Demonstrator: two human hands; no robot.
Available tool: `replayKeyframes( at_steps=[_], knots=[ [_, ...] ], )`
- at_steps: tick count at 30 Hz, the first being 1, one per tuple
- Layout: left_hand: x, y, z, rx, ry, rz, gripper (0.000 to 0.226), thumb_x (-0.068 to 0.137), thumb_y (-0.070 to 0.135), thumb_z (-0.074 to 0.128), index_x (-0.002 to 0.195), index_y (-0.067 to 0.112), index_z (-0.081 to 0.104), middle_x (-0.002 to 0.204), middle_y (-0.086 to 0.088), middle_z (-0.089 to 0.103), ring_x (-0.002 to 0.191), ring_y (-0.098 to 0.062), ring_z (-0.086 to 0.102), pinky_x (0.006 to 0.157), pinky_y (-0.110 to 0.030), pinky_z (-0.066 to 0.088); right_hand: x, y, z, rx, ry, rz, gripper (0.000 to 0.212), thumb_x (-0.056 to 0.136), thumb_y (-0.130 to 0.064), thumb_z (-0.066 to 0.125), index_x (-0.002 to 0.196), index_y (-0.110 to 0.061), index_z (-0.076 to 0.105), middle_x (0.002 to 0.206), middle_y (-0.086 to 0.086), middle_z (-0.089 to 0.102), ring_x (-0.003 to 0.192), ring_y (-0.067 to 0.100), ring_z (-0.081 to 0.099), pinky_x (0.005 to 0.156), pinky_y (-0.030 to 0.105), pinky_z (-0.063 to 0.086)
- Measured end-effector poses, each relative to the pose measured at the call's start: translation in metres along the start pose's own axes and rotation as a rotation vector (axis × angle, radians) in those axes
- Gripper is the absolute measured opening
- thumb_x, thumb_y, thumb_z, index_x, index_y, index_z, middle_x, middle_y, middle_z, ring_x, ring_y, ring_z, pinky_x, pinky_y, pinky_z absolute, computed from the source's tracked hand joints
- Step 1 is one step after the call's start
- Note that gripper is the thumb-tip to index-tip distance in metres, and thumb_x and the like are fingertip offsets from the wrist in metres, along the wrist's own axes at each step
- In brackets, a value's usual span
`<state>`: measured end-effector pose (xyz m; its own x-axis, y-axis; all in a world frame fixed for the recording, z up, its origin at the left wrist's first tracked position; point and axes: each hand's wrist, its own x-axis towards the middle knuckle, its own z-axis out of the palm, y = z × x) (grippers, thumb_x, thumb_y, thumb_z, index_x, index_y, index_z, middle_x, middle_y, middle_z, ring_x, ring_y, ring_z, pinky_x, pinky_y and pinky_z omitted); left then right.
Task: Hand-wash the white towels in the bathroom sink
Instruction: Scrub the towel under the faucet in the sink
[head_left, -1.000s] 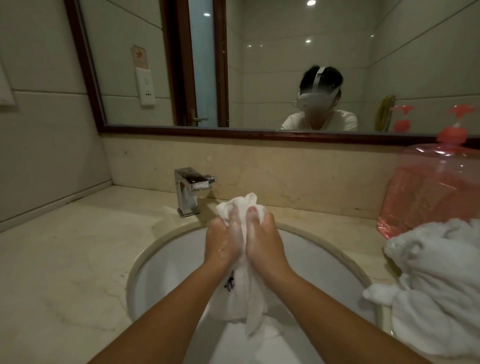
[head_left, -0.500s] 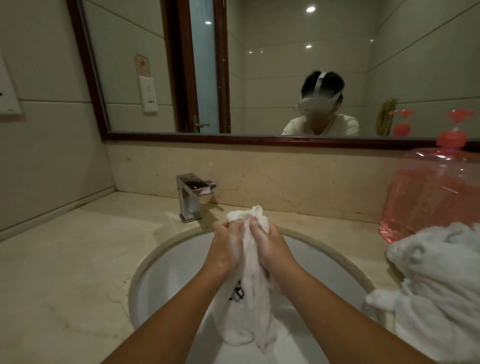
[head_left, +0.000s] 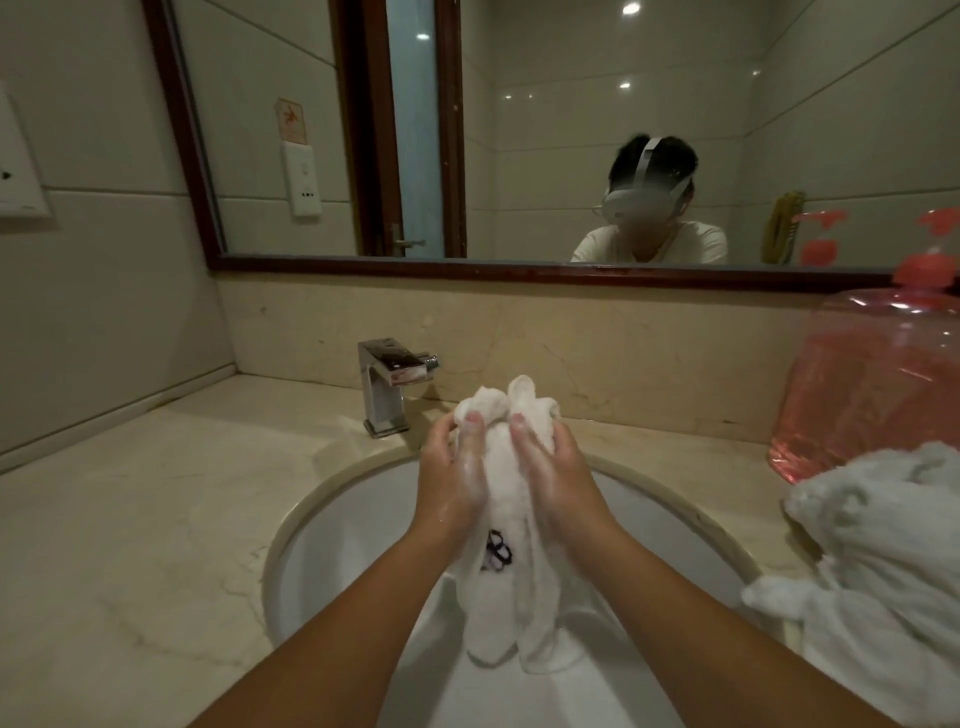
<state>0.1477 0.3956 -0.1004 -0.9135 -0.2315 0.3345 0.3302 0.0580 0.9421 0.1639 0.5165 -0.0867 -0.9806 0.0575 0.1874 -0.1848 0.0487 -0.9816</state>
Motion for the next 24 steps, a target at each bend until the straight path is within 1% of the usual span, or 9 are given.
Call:
replayKeyframes(
  at_steps=[3,6,8,11,14,16,18,21,24],
  knots=[
    [0.004,0.005,-0.002,-0.061,0.070,-0.013,0.030,0.109,0.042,0.048,0.112,0.019,0.067,0.096,0.002,0.074,0.077,-0.001,0.071,0.063,-0.017,0.053,-0.006,0.006,0.002,-0.072,-0.035,0.031,0.053,0.103,-0.054,0.059,0.145,-0.028,0.043,0.128,-0.009,0.065,0.114,0.014,0.066,0.097,0.035,0.054],
    [0.013,0.008,-0.013,-0.117,0.169,-0.050,0.038,0.108,0.044,0.050,0.096,0.013,0.068,0.083,0.000,0.068,0.076,-0.015,0.064,0.065,-0.025,0.051,0.004,0.009,-0.007,-0.146,0.134,0.075,0.041,0.109,-0.040,0.052,0.141,-0.015,0.056,0.131,-0.002,0.066,0.117,0.023,0.065,0.091,0.031,0.047],
    [0.017,0.007,-0.024,-0.131,0.221,-0.090,0.046,0.107,0.050,0.049,0.091,0.010,0.068,0.082,-0.006,0.064,0.078,-0.022,0.058,0.072,-0.037,0.050,0.015,0.009,-0.017,-0.042,0.274,0.169,0.042,0.109,-0.037,0.053,0.141,-0.009,0.057,0.128,0.003,0.067,0.113,0.029,0.066,0.095,0.034,0.050],
    [0.009,0.011,-0.020,-0.055,0.179,-0.065,0.046,0.108,0.050,0.047,0.089,0.010,0.061,0.075,0.000,0.054,0.069,-0.015,0.049,0.061,-0.025,0.040,0.021,0.004,-0.016,0.196,0.322,0.213,0.049,0.101,-0.048,0.058,0.132,-0.010,0.063,0.120,0.012,0.072,0.108,0.033,0.071,0.102,0.056,0.057],
    [-0.004,0.010,0.004,0.034,0.079,-0.032,0.036,0.108,0.047,0.047,0.115,0.015,0.062,0.098,0.004,0.066,0.082,-0.005,0.060,0.056,-0.009,0.043,0.008,-0.007,0.013,0.216,0.223,0.115,0.050,0.105,-0.055,0.049,0.138,-0.018,0.056,0.133,0.009,0.067,0.120,0.028,0.066,0.109,0.052,0.052],
    [-0.007,0.009,0.012,0.058,0.064,-0.044,0.036,0.108,0.048,0.046,0.123,0.020,0.062,0.105,0.008,0.069,0.091,0.000,0.064,0.062,-0.009,0.047,-0.004,-0.007,0.029,0.105,0.163,0.059,0.047,0.111,-0.052,0.038,0.147,-0.024,0.047,0.132,0.004,0.066,0.117,0.022,0.066,0.102,0.043,0.054],
    [-0.006,0.010,0.011,0.076,0.069,-0.050,0.039,0.109,0.049,0.043,0.122,0.019,0.064,0.104,0.008,0.071,0.094,-0.004,0.068,0.071,-0.020,0.052,-0.013,-0.005,0.033,-0.008,0.155,0.009,0.045,0.112,-0.051,0.033,0.146,-0.024,0.043,0.126,0.001,0.066,0.109,0.015,0.066,0.086,0.029,0.053],
    [-0.014,0.015,0.016,0.087,0.067,-0.029,0.038,0.108,0.048,0.044,0.113,0.016,0.065,0.100,0.001,0.073,0.093,-0.016,0.071,0.076,-0.033,0.057,-0.005,-0.007,0.027,-0.053,0.209,0.068,0.047,0.111,-0.052,0.031,0.138,-0.017,0.045,0.113,0.004,0.067,0.099,0.019,0.067,0.080,0.034,0.052],
    [-0.020,0.018,0.023,0.103,0.052,-0.020,0.039,0.108,0.048,0.045,0.112,0.015,0.065,0.099,-0.002,0.073,0.091,-0.018,0.071,0.077,-0.038,0.058,0.007,-0.011,0.021,-0.064,0.247,0.137,0.049,0.113,-0.049,0.029,0.130,-0.010,0.055,0.104,0.005,0.068,0.087,0.016,0.065,0.064,0.028,0.044]
  ],
)
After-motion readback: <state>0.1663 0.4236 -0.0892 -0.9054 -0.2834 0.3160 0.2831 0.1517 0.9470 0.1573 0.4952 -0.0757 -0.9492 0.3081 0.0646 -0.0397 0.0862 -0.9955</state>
